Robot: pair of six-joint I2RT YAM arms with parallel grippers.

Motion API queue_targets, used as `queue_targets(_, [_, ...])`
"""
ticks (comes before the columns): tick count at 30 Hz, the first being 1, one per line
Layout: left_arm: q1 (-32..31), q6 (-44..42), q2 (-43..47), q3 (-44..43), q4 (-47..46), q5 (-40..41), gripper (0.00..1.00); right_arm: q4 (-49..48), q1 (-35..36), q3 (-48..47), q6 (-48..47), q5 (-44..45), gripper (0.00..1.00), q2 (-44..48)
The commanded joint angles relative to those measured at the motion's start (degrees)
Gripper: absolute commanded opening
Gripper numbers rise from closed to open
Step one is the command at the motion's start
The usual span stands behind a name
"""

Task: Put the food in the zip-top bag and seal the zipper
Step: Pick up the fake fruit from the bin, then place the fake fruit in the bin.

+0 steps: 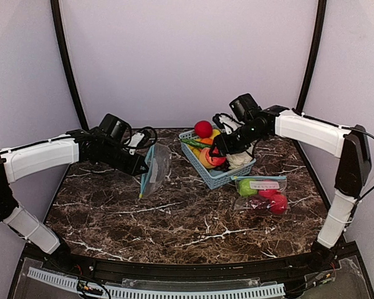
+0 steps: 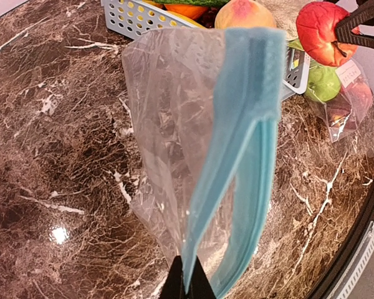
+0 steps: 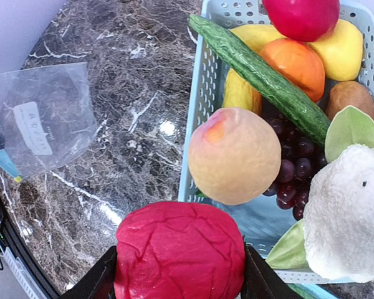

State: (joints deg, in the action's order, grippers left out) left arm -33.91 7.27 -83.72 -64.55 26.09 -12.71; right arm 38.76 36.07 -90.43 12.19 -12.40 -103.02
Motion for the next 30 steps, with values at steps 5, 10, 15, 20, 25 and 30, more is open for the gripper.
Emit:
queue_targets(5, [-0.01,4.48,-2.6,2.99,-5.44,-9.7,0.01,-20.49,4.0,14.82,6.22,-12.08,0.45,13.55])
queue_targets(10, [-1.72,5.35,-4.63,3.83,-7.96,-13.38,0.01,-35.5,8.2,23.48,11.43,-12.09,0.46,17.7])
queue_targets(15, [-2.87,7.3,-4.55,5.89,-13.57,-16.28,0.01,-42.99,11.68,27.75,14.01,-9.03,0.46,18.18])
queue_targets(20, [-3.77,8.4,-4.5,7.04,-14.92,-13.3,0.01,-33.27,10.4,27.38,15.16,7.71,0.46,17.94])
queue_targets(25, [-4.27,9.14,-4.74,7.51,-16.33,-12.36,0.01,-25.67,6.87,23.81,13.68,16.4,0.46,14.09])
queue_targets(30, [-4.97,9.04,-5.23,7.62,-16.25,-11.69,0.01,-20.6,4.46,20.58,13.37,22.02,0.47,9.41])
